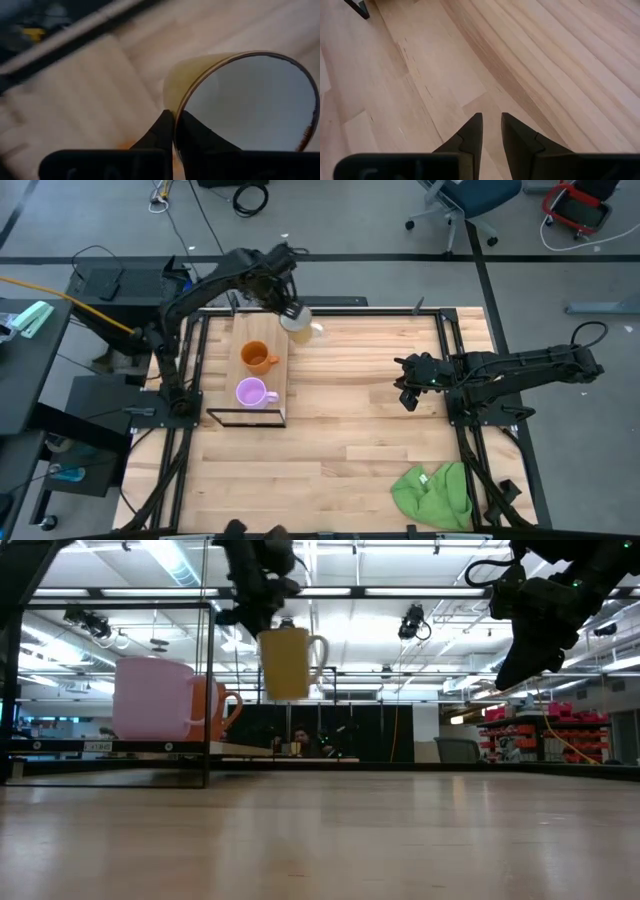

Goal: Stack small to large cups/mugs on shelf
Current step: Put the yellow mug on the shelf

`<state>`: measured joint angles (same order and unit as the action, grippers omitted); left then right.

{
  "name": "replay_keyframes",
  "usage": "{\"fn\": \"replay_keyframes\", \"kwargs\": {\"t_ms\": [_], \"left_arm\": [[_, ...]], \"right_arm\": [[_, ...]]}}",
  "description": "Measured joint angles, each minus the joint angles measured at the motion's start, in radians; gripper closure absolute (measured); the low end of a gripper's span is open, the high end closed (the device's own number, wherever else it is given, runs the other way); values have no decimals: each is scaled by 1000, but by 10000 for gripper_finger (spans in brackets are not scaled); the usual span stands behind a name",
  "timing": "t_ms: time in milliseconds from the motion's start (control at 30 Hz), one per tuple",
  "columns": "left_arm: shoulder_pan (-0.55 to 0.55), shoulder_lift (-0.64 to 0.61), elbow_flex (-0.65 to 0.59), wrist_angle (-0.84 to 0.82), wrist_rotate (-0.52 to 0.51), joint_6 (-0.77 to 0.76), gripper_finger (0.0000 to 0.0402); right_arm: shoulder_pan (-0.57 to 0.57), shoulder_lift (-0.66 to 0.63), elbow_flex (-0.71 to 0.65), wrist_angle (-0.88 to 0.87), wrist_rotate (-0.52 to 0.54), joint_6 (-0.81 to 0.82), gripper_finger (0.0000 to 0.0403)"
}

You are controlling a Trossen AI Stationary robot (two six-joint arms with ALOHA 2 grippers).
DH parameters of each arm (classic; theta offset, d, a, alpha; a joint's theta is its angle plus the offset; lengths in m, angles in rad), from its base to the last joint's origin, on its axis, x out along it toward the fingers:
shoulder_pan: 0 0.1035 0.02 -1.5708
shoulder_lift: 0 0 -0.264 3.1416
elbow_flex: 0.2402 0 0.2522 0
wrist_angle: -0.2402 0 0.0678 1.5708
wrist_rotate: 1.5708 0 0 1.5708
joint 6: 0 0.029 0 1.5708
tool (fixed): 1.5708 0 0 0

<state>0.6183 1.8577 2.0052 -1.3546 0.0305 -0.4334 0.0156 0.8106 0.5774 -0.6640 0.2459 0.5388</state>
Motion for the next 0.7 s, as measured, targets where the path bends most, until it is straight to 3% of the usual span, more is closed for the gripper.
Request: {"fn": "replay_keyframes", "kwargs": {"t_ms": [300,700], "left_arm": [[74,-96,0,-167,-180,-80,384],[197,-92,0,-217,-187,-97,384]], "right_arm": [[0,0,0,0,0,0,325],[0,0,0,0,0,0,325]]}}
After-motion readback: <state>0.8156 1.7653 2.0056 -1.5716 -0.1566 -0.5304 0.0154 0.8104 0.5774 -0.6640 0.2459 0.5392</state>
